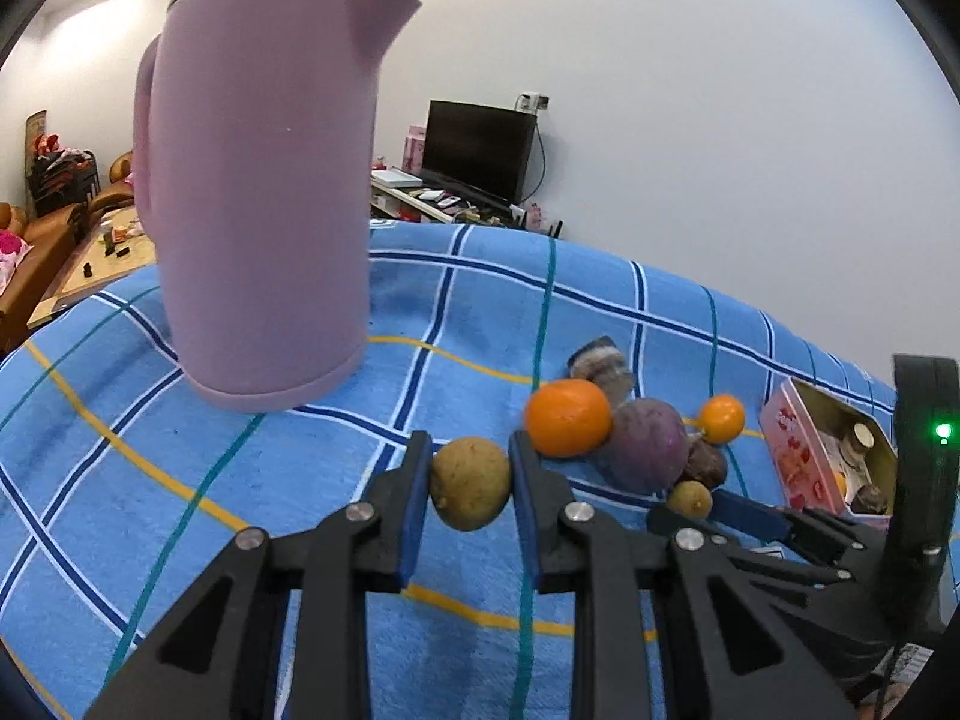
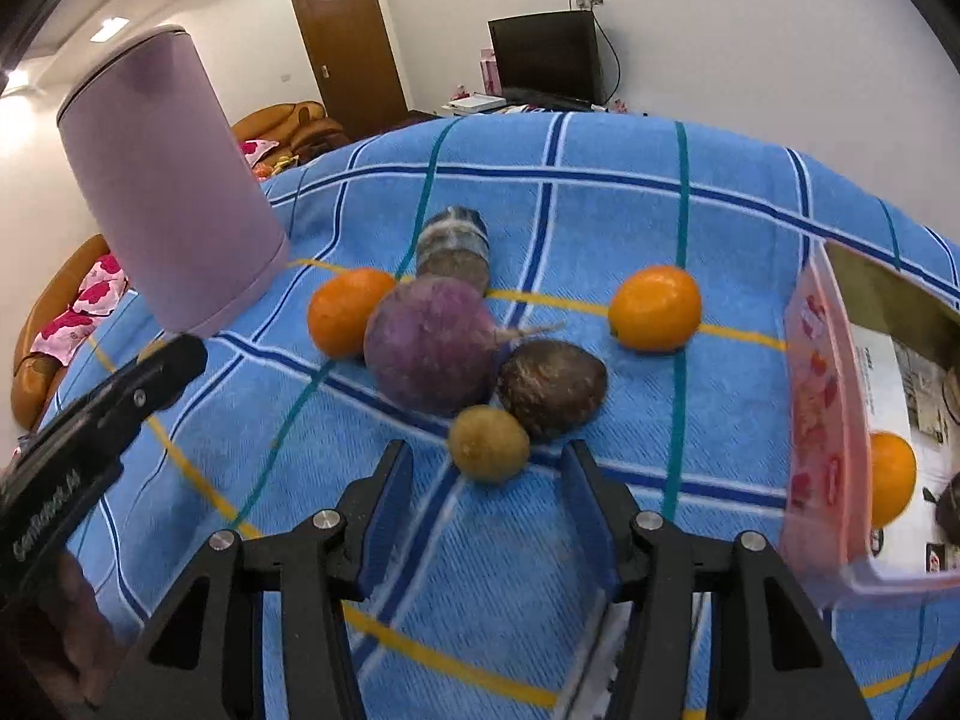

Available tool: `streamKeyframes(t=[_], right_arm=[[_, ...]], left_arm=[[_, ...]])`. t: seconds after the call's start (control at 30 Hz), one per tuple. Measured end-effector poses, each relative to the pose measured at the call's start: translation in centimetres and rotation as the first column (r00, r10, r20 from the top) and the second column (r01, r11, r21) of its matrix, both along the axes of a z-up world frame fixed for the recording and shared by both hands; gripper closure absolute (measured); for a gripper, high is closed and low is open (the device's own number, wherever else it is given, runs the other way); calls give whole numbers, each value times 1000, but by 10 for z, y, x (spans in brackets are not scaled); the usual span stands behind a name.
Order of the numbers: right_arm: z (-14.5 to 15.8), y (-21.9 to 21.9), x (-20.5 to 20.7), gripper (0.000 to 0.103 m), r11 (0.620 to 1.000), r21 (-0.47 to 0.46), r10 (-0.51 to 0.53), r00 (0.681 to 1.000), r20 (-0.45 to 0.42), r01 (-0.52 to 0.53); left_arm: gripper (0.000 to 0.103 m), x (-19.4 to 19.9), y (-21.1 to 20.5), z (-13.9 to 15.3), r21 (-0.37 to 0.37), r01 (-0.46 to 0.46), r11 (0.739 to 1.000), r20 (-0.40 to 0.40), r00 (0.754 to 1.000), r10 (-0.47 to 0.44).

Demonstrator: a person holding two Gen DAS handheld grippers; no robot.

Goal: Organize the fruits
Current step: 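Grasp the yellow-green lemon with the right tool while the left tool lifts the potato, then carry the lemon and the potato over the pink tin box with both tools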

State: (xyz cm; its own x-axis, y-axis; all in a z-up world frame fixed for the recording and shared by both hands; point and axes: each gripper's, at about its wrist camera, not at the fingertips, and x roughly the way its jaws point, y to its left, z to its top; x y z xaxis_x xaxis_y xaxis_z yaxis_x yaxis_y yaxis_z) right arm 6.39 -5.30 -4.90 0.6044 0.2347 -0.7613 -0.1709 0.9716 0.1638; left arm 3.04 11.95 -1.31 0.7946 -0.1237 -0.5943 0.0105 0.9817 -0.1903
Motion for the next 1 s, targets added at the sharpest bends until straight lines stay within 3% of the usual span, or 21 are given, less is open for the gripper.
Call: streamKeyframes(t=[0.13,0.27,0.47,0.83,1.0], right_arm=[[-1,9,5,66,999,-48,-3,1000,-8,2],[0,11,5,73,997,-77,-7,1000,-7,6],[2,9,-4,73,995,-99,-3,1000,21,5],[34,-7,-52,73,975,-194,-51,957,286,110],[42,-14,-63,73,966,-217,-61,935,349,144]], left_arm=[[76,-1,-1,0,0,-1,1000,8,1000,1],[76,-2,-3,-2,16,-6,1000,17,1000,6],[76,-7,-1,1,-1,-13,1000,45,999,13],[76,-17,-4,7,0,-48,999,103,994,48],[76,-20,-12,7,10,-48,999,100,994,47]])
